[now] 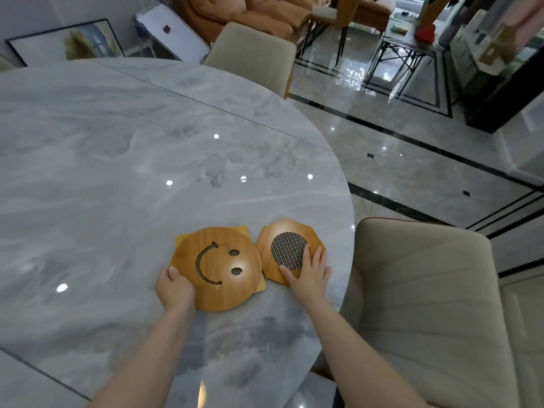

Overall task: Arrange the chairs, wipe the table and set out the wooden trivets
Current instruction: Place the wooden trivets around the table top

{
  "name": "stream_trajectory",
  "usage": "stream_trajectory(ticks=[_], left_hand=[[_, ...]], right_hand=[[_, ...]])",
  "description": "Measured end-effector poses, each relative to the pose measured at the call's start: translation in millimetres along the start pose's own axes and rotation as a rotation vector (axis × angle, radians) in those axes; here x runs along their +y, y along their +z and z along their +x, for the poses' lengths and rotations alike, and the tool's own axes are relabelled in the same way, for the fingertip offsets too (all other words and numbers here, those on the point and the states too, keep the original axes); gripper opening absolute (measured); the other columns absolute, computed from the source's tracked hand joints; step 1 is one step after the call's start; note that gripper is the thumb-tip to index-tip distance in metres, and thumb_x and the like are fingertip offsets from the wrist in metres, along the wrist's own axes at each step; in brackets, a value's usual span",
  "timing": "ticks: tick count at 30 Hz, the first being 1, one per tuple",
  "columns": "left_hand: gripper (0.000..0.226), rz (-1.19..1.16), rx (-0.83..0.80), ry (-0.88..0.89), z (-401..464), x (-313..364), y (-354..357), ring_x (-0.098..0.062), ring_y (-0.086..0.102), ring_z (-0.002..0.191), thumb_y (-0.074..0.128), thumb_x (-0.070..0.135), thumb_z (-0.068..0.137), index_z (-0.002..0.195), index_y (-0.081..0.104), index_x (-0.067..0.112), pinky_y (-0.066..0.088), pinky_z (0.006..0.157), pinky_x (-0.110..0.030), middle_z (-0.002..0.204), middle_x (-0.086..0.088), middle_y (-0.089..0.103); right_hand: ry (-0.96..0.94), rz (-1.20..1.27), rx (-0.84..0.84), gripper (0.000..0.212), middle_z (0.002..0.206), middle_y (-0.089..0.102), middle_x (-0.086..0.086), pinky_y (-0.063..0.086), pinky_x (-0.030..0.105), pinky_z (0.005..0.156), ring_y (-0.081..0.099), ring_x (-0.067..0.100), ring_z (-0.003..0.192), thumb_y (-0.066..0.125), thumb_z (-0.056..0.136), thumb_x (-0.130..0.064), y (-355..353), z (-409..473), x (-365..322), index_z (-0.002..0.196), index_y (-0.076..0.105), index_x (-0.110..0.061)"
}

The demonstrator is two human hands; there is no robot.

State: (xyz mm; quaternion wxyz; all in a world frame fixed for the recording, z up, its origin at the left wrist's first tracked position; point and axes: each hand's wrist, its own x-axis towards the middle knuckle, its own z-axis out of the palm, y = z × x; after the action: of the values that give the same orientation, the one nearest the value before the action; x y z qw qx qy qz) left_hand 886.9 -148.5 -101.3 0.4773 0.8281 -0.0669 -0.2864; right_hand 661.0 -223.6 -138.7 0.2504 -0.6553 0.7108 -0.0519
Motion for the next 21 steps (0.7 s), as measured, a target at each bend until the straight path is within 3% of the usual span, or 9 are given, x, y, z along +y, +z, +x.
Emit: stream_trajectory(ticks=[8,12,16,21], left_hand=[[0.027,-0.04,-0.024,0.018,-6.4,-1.0,0.6,-0.022,0.046,0.088,0.028,0.015,0.103,0.095,0.052,0.004,0.038,0.08,-0.034,0.093,-0.011,0.05],[0.032,-0.064,-0.029,0.007,-18.0,-4.4,4.7,-0.022,0.046,0.083,0.028,0.016,0.103,0.077,0.046,0.009,0.037,0.075,-0.032,0.075,-0.002,0.046],[0.03,-0.088,0.022,-0.033,-41.9,-2.1,12.0,-0.024,0.048,0.087,0.028,0.018,0.103,0.098,0.053,0.002,0.043,0.084,-0.039,0.093,-0.009,0.052],[0.026,-0.204,0.164,-0.075,-73.7,1.0,32.0,-0.023,0.047,0.089,0.027,0.019,0.104,0.097,0.05,0.008,0.038,0.079,-0.034,0.091,-0.007,0.051]], right_hand=[[0.013,-0.047,-0.068,0.088,0.159,-0.013,0.01,-0.007,0.049,0.115,-0.017,0.023,0.146,0.043,0.089,-0.063,-7.2,-0.1,-2.4,0.153,-0.002,-0.022],[-0.019,-0.047,-0.076,0.074,0.159,0.005,0.005,0.0,0.049,0.117,0.005,0.024,0.146,0.053,0.09,-0.051,-28.6,5.6,2.0,0.15,0.02,-0.024],[-0.197,-0.098,-0.074,0.061,0.155,0.024,0.006,0.011,0.041,0.118,0.018,0.022,0.144,0.058,0.089,-0.044,-49.6,15.1,19.4,0.143,0.038,-0.023],[-0.547,-0.214,-0.215,0.076,0.159,0.01,0.004,0.001,0.039,0.119,0.002,0.021,0.147,0.059,0.086,-0.052,-70.0,40.5,36.0,0.149,0.028,-0.024]])
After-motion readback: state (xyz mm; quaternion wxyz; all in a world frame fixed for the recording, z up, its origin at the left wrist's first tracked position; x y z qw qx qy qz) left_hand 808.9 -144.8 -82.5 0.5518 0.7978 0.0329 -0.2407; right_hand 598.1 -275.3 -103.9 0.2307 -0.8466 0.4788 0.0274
